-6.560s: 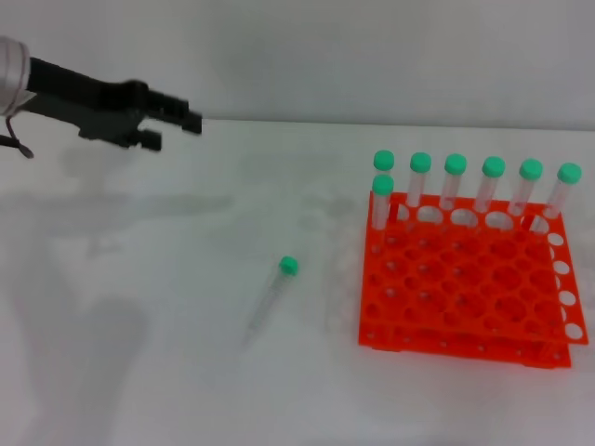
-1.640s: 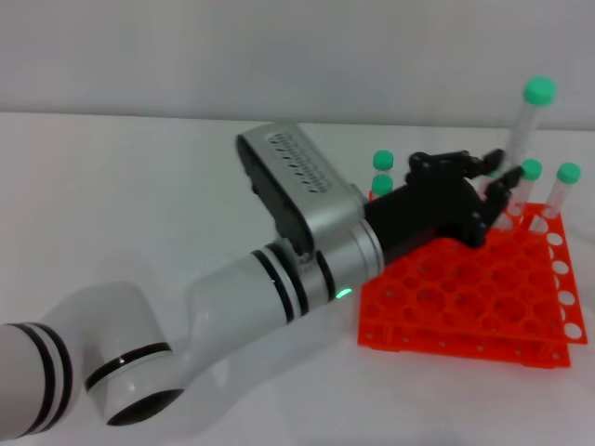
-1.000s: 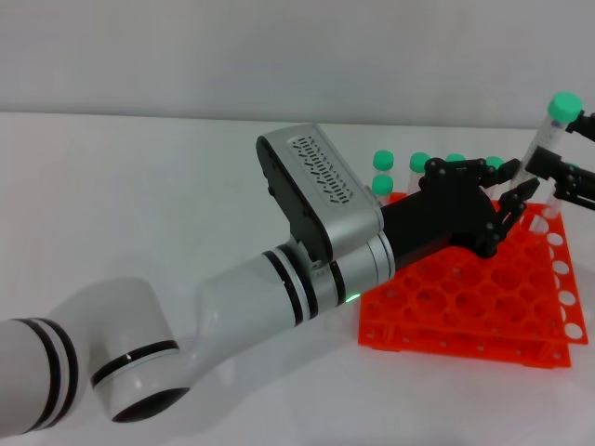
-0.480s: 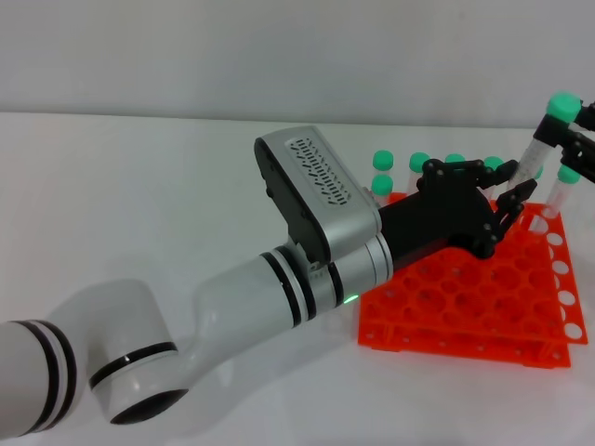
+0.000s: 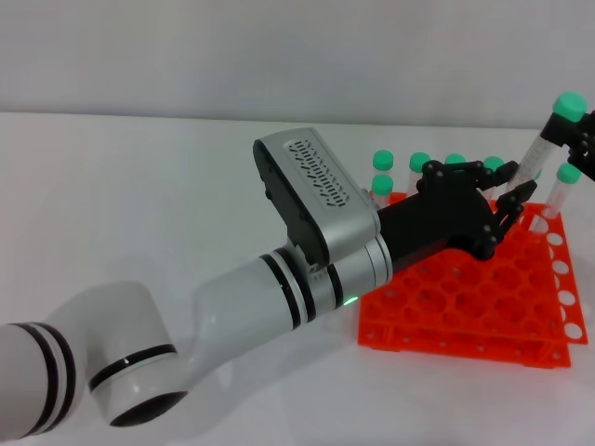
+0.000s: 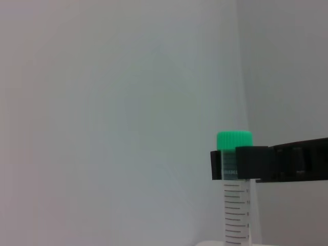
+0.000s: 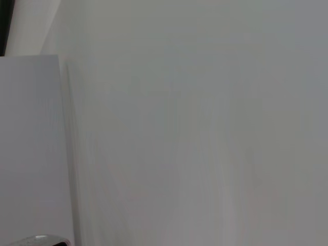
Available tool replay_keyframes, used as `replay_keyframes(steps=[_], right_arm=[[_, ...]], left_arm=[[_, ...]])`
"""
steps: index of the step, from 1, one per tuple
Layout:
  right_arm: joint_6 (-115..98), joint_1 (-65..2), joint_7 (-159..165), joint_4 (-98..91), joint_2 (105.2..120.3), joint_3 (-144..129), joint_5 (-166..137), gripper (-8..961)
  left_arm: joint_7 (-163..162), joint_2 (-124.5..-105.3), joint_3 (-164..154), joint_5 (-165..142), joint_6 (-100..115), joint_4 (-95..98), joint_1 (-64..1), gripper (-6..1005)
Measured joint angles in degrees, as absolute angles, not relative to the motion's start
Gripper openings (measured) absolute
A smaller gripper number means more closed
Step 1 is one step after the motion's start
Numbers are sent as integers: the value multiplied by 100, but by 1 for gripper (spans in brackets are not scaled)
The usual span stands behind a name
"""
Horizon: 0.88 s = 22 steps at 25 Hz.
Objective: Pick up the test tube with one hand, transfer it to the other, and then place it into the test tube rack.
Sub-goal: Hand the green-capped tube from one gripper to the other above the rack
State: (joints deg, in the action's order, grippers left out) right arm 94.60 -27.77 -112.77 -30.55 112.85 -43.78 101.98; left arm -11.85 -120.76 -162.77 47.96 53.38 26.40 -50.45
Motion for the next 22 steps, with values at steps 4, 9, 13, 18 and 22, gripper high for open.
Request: replay_keyframes(steps=[4, 9, 13, 18, 22], right_arm=[[9505, -2766, -11287, -3055, 11285, -4377, 10207, 225], [9563, -2758, -11285, -3066, 11286, -4379, 10216, 224], [9581, -2757, -11281, -3080, 11285, -4374, 10230, 223], [9544, -2731, -11286, -3061, 11286, -4236, 10287, 217], [9443, -2702, -11300, -3074, 11301, -4162, 10315, 205]], left_arm=[[-1184, -12077, -16255, 4813, 5338, 2635, -5036, 306], [-1056, -12074, -16218, 4833, 5312, 2593, -4987, 313], [-821, -12076, -16219, 4830, 5273, 2623, -4926, 318], [-449, -12076, -16128, 4855, 5277, 2644, -4579, 439], [-39, -12076, -15697, 4867, 5396, 2729, -3951, 559]])
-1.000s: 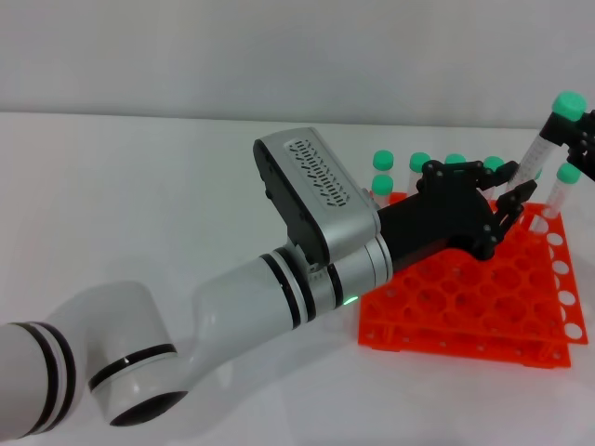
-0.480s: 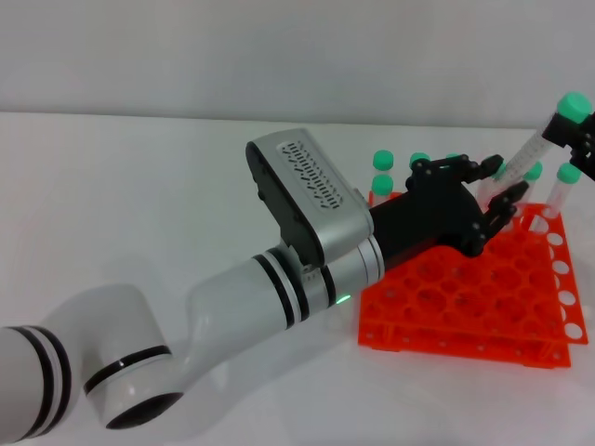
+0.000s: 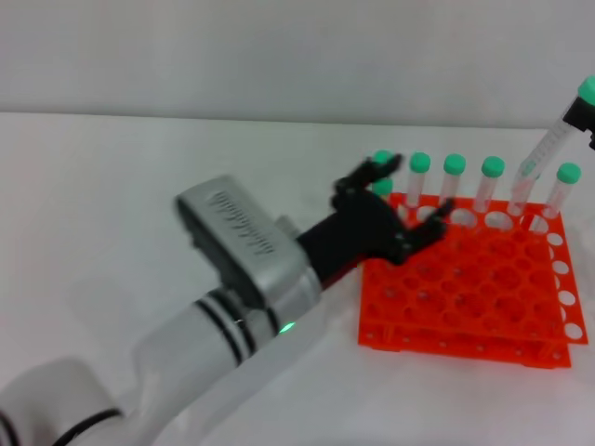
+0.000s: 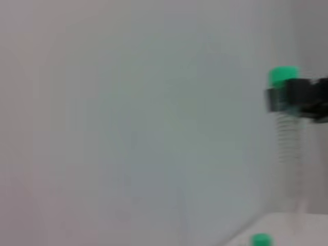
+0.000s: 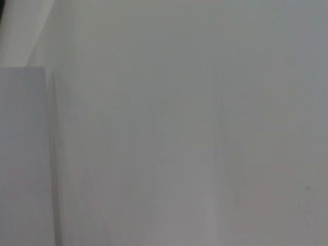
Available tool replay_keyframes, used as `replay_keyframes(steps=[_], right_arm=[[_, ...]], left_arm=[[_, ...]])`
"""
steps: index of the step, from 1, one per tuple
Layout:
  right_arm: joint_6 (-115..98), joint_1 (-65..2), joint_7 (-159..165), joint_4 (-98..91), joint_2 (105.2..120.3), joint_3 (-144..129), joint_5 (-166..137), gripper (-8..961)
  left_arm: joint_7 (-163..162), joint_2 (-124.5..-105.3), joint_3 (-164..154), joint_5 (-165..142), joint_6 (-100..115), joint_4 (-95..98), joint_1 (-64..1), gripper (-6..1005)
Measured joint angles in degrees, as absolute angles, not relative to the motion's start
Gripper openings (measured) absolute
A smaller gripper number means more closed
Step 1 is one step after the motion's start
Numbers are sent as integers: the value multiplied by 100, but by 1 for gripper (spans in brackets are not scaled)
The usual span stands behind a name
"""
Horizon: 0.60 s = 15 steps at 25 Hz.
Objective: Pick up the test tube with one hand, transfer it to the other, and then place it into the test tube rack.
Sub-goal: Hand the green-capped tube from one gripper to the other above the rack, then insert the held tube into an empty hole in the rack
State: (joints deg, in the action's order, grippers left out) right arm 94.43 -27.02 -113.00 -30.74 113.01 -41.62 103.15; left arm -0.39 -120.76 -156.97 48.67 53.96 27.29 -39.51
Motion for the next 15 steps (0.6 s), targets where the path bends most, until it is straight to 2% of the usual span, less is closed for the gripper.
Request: replay_keyframes(steps=[5, 11, 15], right_arm=[[9329, -2789, -11390, -3068, 11331, -4202, 10306, 204], [8879, -3061, -11897, -3016, 11567, -4714, 10262, 207], [8296, -3291, -12273, -2695, 11597, -5298, 10462, 209]], left_arm=[[19, -12036, -15298, 4868, 6160, 2707, -3060, 726], [-70, -12019, -14473, 5021, 7183, 2534, -1813, 894], [-555, -12007, -14357, 5558, 7449, 2137, -1554, 894]])
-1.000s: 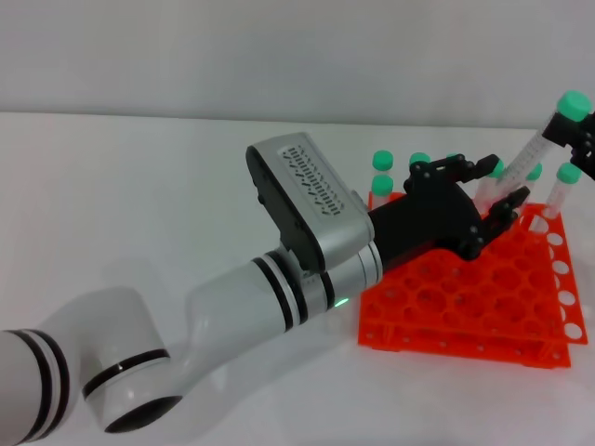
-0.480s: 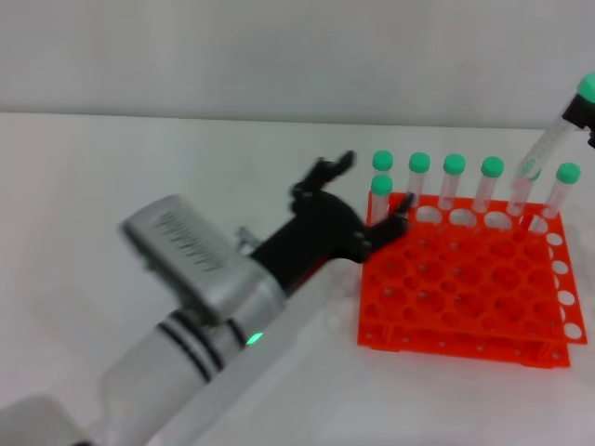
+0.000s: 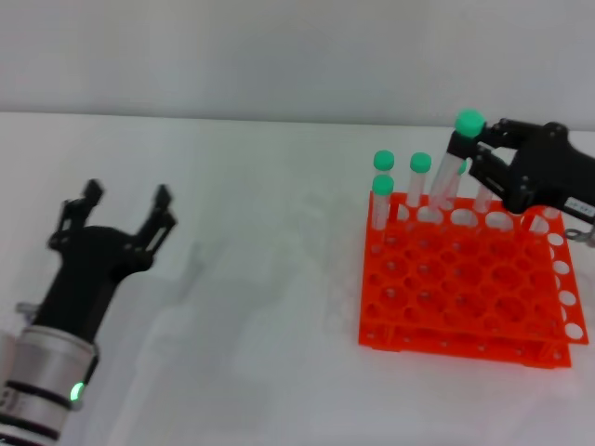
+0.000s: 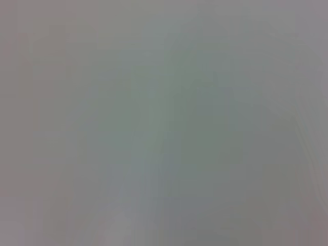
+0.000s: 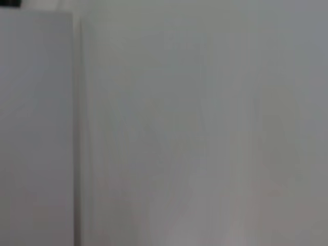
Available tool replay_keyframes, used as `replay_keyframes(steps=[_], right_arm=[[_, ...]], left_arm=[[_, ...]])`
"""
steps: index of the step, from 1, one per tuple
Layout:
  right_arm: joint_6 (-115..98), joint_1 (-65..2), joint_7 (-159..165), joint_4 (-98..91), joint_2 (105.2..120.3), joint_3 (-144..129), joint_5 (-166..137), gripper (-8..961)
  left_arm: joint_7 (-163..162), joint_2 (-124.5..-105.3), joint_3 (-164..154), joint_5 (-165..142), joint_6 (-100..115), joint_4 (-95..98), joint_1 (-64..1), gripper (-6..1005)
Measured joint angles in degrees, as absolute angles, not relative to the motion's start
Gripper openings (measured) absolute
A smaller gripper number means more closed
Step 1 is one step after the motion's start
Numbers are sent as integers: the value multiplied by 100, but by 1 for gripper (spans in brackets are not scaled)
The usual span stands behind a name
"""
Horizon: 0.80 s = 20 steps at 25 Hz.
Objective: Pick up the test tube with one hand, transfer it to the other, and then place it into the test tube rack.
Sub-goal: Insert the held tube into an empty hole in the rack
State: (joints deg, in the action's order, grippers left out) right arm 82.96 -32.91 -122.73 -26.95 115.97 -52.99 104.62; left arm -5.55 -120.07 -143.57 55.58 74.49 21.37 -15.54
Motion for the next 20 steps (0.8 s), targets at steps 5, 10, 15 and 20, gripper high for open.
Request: replay_keyframes(steps=[5, 10, 15, 20], right_arm=[[7854, -3562, -12688, -2252, 11614, -5483, 10576, 212], [7605, -3750, -12794, -2050, 11620, -5555, 10579, 215], [7381, -3922, -12941, -1805, 11618, -5607, 10582, 217], [7195, -3973, -13035, -1712, 11619, -5644, 10627, 220]], left_arm=[[-1090, -12002, -14345, 5733, 7524, 1822, -1493, 894], [-1176, -11997, -14343, 5764, 7489, 1736, -1539, 894], [-1179, -11997, -14356, 5763, 7465, 1720, -1632, 894], [-1181, -11997, -14338, 5766, 7461, 1716, -1645, 894]])
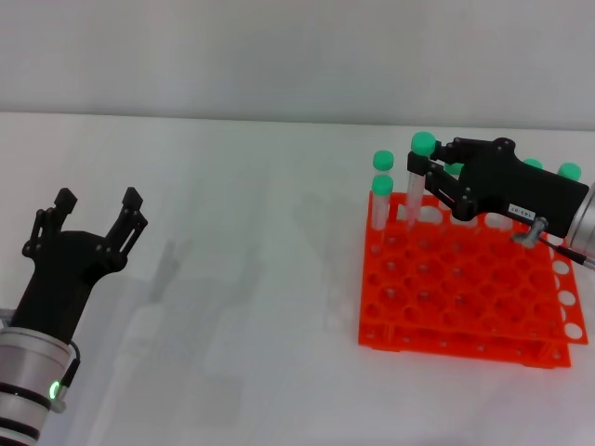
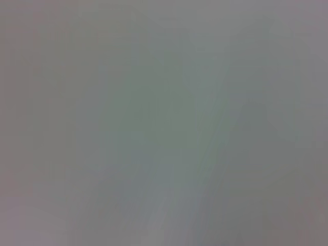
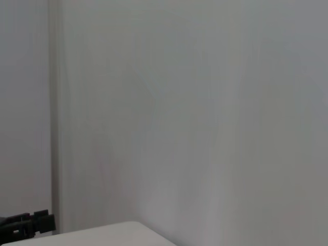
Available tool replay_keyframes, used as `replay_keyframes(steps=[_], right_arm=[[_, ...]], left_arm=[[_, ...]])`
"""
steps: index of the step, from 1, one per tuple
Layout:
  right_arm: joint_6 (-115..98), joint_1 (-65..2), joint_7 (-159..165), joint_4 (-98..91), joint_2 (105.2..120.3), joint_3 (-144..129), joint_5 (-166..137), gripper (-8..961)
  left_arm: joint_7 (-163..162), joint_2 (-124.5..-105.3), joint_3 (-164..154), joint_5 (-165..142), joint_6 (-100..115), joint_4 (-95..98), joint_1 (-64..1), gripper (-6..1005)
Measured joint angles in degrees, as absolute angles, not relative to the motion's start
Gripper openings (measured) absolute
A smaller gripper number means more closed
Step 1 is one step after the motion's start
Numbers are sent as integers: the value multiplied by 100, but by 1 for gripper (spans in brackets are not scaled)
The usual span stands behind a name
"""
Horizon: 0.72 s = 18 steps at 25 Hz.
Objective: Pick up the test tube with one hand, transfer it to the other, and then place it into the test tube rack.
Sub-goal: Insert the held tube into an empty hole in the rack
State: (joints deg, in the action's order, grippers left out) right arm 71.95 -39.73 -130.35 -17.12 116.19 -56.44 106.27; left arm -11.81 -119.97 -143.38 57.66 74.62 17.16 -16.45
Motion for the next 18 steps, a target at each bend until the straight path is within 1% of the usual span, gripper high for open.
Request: replay_keyframes(steps=[18], right_arm=[[6864, -4026, -13068, -1482, 11619, -5722, 10645, 229]], left_arm=[[-1187, -11997, -14334, 5775, 7461, 1696, -1669, 894]])
